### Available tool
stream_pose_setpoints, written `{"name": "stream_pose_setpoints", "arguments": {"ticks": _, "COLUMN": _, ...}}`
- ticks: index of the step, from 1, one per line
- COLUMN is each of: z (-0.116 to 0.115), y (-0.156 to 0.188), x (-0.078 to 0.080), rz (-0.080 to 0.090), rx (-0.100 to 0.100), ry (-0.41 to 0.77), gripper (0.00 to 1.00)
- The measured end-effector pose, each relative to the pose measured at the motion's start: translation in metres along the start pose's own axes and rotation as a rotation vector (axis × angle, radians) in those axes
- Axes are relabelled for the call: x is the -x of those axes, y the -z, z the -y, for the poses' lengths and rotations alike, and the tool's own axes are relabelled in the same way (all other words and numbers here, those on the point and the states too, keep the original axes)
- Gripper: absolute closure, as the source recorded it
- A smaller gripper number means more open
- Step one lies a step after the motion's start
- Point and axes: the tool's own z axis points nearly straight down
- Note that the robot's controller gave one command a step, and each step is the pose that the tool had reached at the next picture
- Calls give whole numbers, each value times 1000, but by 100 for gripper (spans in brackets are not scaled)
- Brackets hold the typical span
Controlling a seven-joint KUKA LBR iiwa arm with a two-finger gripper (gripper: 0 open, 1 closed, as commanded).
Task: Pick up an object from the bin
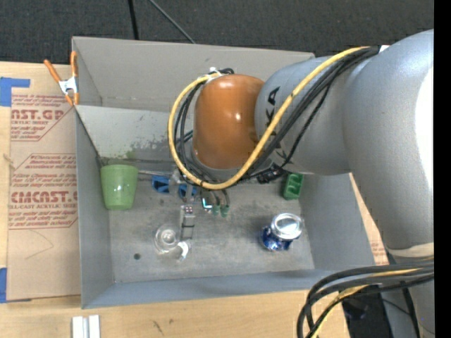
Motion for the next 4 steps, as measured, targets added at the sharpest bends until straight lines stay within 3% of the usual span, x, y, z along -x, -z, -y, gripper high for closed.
{"name": "stream_pose_setpoints", "arguments": {"ticks": 1, "z": 12, "y": -76, "x": -46, "rz": 2, "rx": -1, "ry": -294, "gripper": 0}}
{"name": "stream_pose_setpoints", "arguments": {"ticks": 2, "z": 12, "y": -73, "x": -43, "rz": 8, "rx": 2, "ry": -295, "gripper": 100}}
{"name": "stream_pose_setpoints", "arguments": {"ticks": 3, "z": -4, "y": 4, "x": -31, "rz": 14, "rx": 4, "ry": -307, "gripper": 100}}
{"name": "stream_pose_setpoints", "arguments": {"ticks": 4, "z": 6, "y": 121, "x": -5, "rz": 16, "rx": 4, "ry": -292, "gripper": 100}}
